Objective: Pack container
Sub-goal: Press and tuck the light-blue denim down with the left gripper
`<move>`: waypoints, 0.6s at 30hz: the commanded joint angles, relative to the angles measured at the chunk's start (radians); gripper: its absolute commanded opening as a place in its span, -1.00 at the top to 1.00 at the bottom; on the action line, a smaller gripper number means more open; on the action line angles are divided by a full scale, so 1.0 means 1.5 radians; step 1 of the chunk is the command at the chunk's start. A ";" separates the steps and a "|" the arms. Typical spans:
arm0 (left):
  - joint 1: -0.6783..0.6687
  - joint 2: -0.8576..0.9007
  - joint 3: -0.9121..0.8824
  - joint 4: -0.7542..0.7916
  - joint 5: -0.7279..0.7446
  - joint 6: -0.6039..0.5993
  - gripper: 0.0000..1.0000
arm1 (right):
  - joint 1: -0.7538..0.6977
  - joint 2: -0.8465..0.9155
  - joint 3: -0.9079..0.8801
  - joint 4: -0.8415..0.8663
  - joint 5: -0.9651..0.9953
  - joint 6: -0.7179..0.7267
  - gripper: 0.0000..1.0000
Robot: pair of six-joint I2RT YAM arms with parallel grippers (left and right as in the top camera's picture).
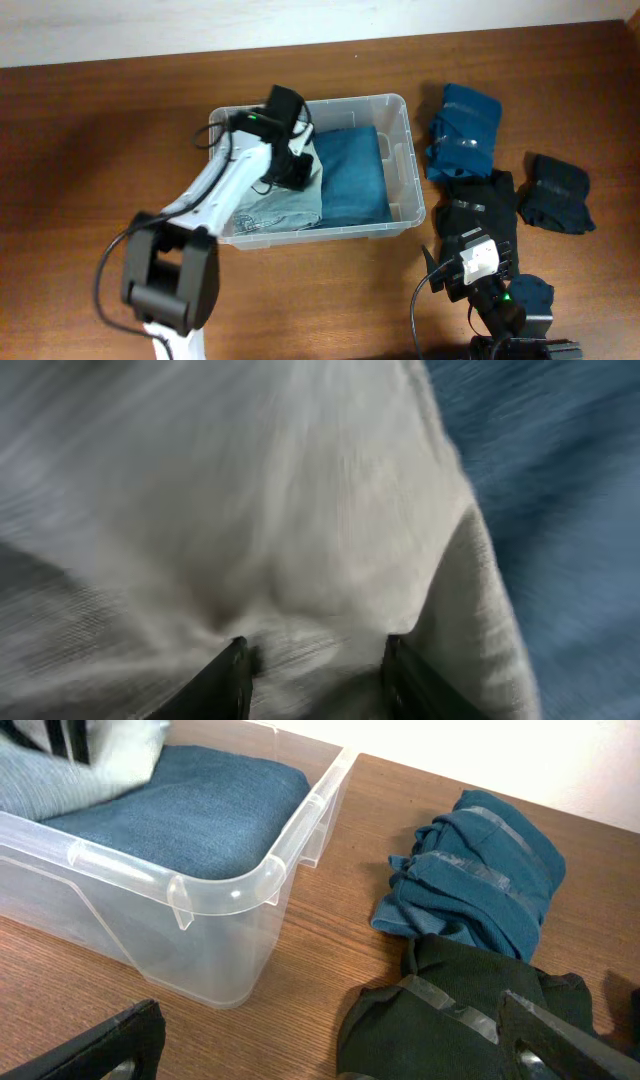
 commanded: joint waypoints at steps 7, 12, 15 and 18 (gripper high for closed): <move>0.012 0.036 0.076 -0.111 0.006 0.020 0.17 | 0.004 -0.001 -0.004 -0.001 -0.008 0.008 -0.97; 0.009 -0.017 0.197 -0.207 -0.020 0.031 0.13 | 0.004 -0.001 -0.004 -0.001 -0.008 0.008 -0.97; 0.008 -0.045 0.240 -0.260 -0.020 0.057 0.07 | 0.004 -0.001 -0.004 -0.001 -0.008 0.008 -0.97; 0.008 -0.059 0.244 -0.309 -0.019 0.066 0.06 | 0.004 -0.001 -0.004 -0.001 -0.008 0.008 -0.97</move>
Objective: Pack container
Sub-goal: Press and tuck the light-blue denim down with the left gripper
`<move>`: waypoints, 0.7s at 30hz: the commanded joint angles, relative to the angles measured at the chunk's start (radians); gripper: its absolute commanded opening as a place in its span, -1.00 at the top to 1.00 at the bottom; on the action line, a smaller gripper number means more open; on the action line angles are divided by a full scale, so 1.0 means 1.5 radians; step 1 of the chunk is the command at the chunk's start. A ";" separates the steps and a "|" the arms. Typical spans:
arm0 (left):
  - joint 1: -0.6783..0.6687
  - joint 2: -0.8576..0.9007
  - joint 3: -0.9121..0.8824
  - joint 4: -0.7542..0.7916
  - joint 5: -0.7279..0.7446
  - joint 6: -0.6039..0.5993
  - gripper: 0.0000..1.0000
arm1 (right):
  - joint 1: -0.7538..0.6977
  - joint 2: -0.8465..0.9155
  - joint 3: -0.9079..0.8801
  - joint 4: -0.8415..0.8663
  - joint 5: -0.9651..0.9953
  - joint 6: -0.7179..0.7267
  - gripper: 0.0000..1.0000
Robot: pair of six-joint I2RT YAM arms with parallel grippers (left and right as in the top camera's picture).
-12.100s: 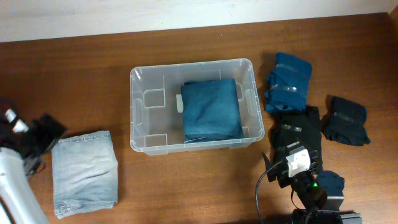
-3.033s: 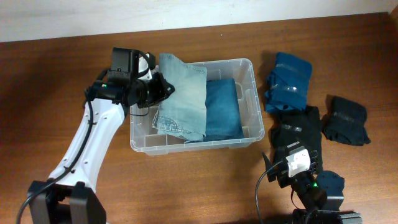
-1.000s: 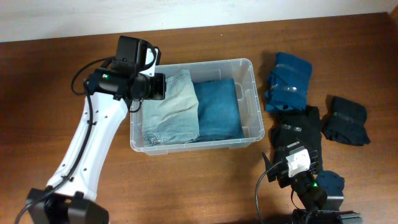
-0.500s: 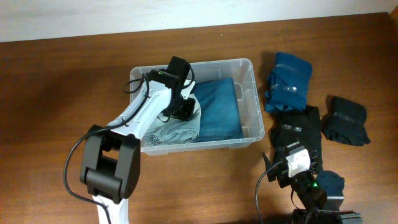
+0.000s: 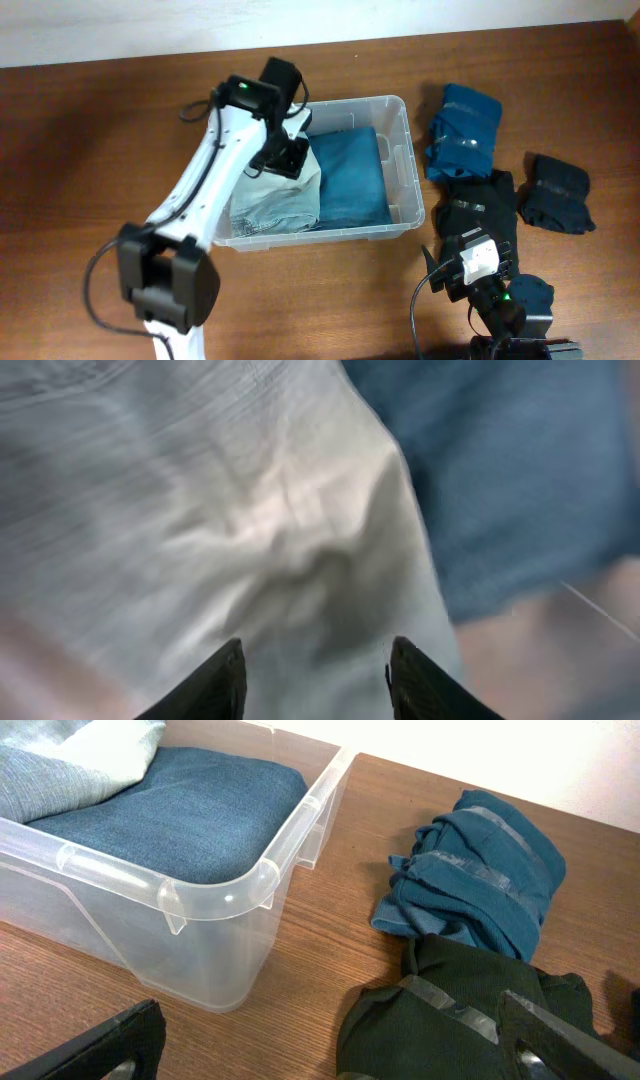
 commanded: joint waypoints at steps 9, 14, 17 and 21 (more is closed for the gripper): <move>-0.028 -0.034 -0.130 -0.020 0.023 0.030 0.05 | 0.004 -0.001 -0.004 -0.001 -0.008 0.007 -0.97; -0.040 -0.034 -0.290 0.122 0.013 0.028 0.04 | 0.004 -0.001 -0.004 -0.001 -0.008 0.007 -0.97; -0.029 -0.034 -0.345 0.192 0.013 0.028 0.05 | 0.004 -0.001 -0.004 0.000 -0.008 0.007 -0.97; -0.013 -0.037 -0.314 0.178 0.009 0.028 0.07 | 0.004 -0.001 -0.004 -0.001 -0.008 0.007 -0.97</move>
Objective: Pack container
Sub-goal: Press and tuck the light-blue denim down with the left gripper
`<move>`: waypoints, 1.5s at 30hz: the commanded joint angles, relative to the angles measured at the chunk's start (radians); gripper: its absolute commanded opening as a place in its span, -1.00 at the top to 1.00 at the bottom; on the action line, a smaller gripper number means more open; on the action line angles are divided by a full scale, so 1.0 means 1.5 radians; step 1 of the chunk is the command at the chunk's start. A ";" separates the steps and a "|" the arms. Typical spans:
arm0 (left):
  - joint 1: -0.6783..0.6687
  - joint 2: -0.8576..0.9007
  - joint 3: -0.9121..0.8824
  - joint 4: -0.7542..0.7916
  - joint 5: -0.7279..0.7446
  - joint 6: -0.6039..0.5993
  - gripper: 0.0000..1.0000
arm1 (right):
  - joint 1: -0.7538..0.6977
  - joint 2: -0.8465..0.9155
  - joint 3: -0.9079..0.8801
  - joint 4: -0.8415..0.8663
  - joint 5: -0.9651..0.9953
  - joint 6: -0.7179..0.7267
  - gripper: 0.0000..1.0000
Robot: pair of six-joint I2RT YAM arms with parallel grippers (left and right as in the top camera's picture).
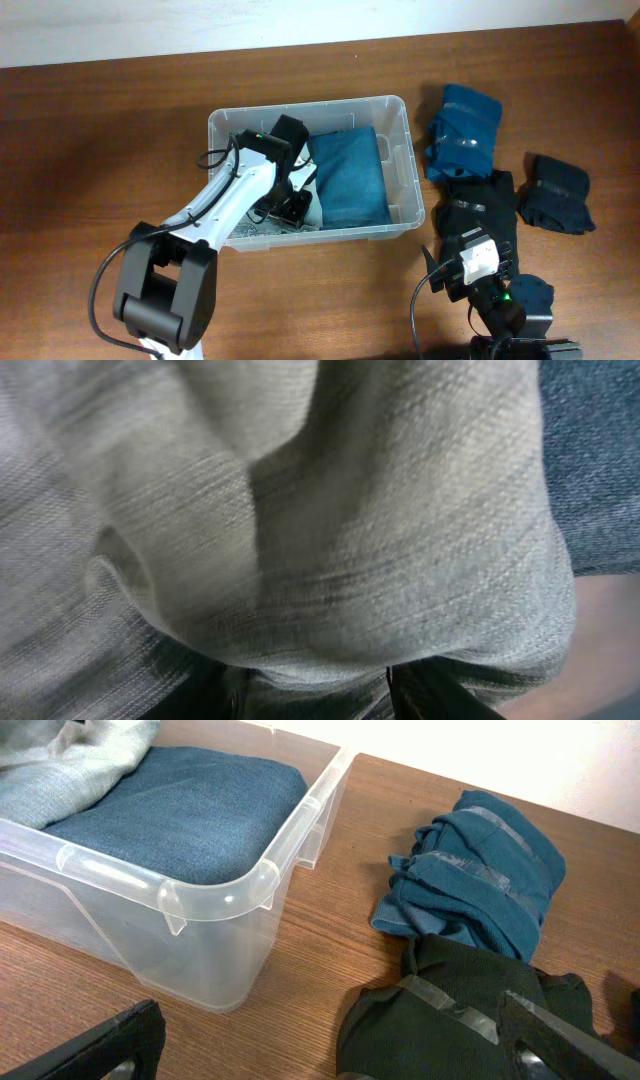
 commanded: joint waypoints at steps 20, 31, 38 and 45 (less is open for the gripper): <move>0.030 0.087 0.352 -0.004 -0.107 0.013 0.03 | 0.004 -0.001 -0.004 -0.001 -0.008 0.007 -0.97; 0.028 0.240 0.342 0.027 -0.104 0.010 0.06 | 0.004 -0.001 -0.004 0.000 -0.008 0.007 -0.97; 0.028 0.203 0.424 -0.040 -0.107 0.007 0.06 | 0.004 -0.001 -0.004 -0.001 -0.008 0.007 -0.97; 0.032 0.148 0.591 -0.170 -0.139 0.007 0.05 | 0.004 -0.001 -0.004 -0.001 -0.008 0.007 -0.97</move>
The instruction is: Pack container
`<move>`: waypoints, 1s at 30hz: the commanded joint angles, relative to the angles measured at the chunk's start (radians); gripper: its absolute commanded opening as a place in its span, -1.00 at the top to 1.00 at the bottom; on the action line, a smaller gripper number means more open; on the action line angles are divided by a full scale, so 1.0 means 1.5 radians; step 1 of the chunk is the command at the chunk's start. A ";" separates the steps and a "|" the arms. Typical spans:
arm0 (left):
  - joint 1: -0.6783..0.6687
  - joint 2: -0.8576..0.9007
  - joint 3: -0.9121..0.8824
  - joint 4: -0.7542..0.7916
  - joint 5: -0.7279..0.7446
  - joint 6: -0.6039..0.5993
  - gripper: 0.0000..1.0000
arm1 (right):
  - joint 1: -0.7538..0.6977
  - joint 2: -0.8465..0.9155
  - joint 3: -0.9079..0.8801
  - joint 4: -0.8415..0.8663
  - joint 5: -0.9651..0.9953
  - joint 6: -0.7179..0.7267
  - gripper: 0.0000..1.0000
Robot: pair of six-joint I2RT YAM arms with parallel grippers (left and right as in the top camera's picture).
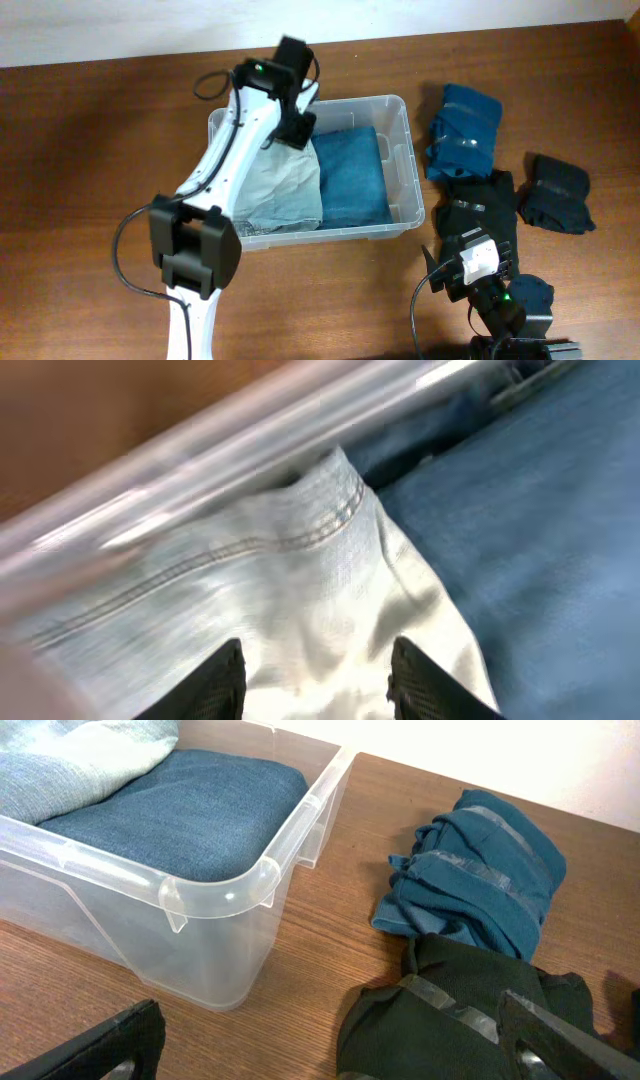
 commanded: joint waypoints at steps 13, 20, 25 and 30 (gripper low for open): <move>0.095 -0.200 0.198 -0.252 -0.205 -0.055 -0.04 | 0.004 -0.001 -0.004 -0.001 -0.008 0.008 -0.97; 0.316 -0.340 0.198 -0.252 -0.148 -0.098 -0.15 | 0.004 -0.001 -0.004 -0.001 -0.008 0.008 -0.97; 0.528 -0.412 0.198 -0.252 0.006 -0.097 -0.20 | 0.004 -0.001 -0.004 -0.001 -0.008 0.008 -0.97; 0.655 -0.432 0.198 -0.252 0.063 -0.098 -0.99 | 0.004 -0.001 -0.004 0.031 -0.004 0.005 -0.97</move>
